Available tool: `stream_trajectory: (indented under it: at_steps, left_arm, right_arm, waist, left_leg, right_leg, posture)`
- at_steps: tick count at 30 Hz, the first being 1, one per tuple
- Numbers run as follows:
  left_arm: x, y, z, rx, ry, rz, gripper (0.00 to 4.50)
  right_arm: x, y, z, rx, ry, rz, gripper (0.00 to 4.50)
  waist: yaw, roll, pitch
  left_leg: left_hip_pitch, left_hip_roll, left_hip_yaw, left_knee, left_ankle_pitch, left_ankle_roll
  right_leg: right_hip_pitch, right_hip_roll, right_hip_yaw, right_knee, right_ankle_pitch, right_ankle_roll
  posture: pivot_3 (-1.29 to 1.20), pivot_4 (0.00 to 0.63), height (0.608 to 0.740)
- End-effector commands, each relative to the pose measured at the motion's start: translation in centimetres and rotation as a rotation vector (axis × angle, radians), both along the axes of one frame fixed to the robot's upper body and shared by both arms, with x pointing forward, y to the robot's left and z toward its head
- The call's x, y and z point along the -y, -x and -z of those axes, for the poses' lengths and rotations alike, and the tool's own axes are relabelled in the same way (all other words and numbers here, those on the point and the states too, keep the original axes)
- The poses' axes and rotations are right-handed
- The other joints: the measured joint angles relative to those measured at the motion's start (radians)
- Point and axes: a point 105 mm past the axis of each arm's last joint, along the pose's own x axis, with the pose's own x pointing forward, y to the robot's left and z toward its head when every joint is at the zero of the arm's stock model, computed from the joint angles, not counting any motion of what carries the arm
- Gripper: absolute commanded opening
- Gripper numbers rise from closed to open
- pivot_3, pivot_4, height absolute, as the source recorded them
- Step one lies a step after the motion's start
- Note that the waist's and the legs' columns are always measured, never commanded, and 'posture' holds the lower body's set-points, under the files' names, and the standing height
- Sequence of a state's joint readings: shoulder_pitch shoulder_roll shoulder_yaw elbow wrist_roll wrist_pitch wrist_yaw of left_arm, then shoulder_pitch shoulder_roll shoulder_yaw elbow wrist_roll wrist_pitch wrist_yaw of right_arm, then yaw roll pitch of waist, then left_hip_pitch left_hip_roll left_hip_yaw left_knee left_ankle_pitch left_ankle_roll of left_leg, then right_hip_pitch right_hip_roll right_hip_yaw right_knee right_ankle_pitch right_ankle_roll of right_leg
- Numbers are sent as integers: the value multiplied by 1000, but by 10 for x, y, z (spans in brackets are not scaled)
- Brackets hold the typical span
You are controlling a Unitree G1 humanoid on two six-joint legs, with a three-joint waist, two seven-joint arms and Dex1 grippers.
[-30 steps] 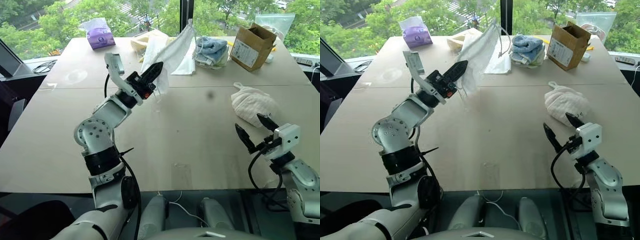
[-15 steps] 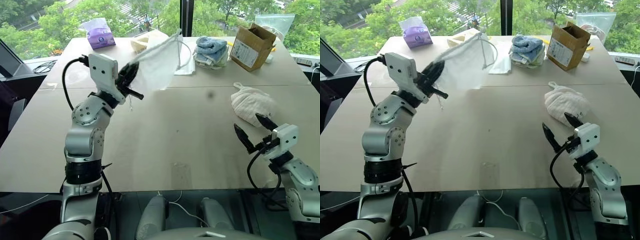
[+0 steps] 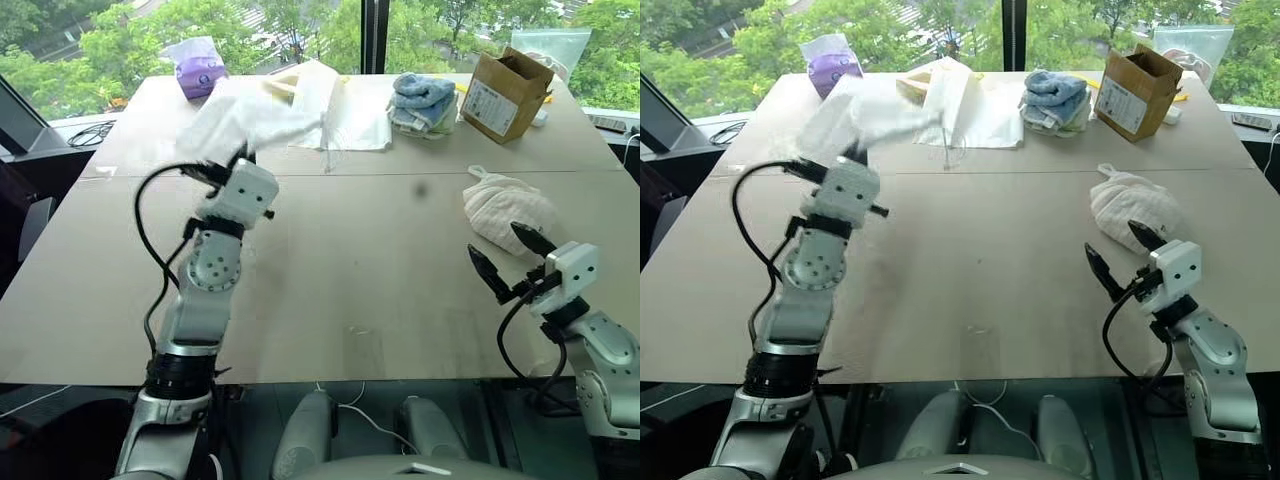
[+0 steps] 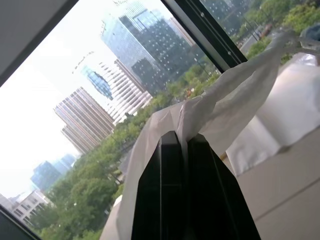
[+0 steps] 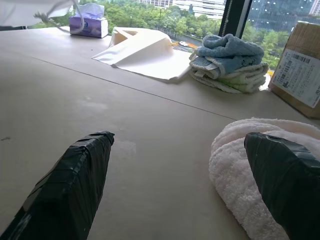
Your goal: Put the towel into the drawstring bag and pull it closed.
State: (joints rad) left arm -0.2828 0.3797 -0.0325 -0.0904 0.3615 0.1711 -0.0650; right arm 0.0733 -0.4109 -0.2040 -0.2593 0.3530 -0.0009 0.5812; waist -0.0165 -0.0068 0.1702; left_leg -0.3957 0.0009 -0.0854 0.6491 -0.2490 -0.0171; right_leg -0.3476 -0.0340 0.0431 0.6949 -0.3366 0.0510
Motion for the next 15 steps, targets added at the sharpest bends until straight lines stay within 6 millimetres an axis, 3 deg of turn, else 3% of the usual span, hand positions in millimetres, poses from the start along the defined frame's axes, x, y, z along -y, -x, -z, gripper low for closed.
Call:
stream_trajectory:
  at_steps: [1, 2, 5, 10, 15]
  left_arm:
    - [2, 4, 20, -92, 30, 47, 601]
    - [2, 5, 25, -109, 29, 60, 840]
    - [-1, 11, 29, -110, 31, 83, 2225]
    - [-4, 18, 17, -13, 21, 103, 4145]
    - [-1, 18, 10, 36, -47, 106, 4145]
  right_arm:
    - [-2, 0, -11, 36, 10, -14, 4500]
    - [-2, 0, -11, 37, 10, -15, 4500]
    - [-3, 0, -11, 37, 11, -17, 4500]
    - [-6, 3, -9, 33, 6, -22, 4500]
    - [-7, 6, -8, 29, -1, -19, 4500]
  waist:
    - [0, -1, 1]
    - [0, -1, 1]
    - [3, -1, 0]
    - [4, -1, 0]
    - [3, -1, 0]
  left_leg:
    - [-1, 0, -1, 0, 0, 0]
    - [-2, 1, -1, 0, 0, 0]
    - [-2, 1, -1, 0, 0, 0]
    - [-2, 0, 0, 0, 0, 0]
    - [-2, 0, 0, 0, 0, 0]
  right_leg:
    - [-1, 0, 0, 0, 0, 0]
    - [-2, 0, 0, 0, 0, 0]
    - [-2, 0, 0, 1, 0, 0]
    - [-2, -1, 0, 0, 0, 0]
    - [-2, -1, 0, 0, 0, 0]
  posture:
    - [0, 150, 740]
    - [0, 150, 740]
    - [0, 150, 740]
    - [0, 150, 740]
    - [0, 150, 740]
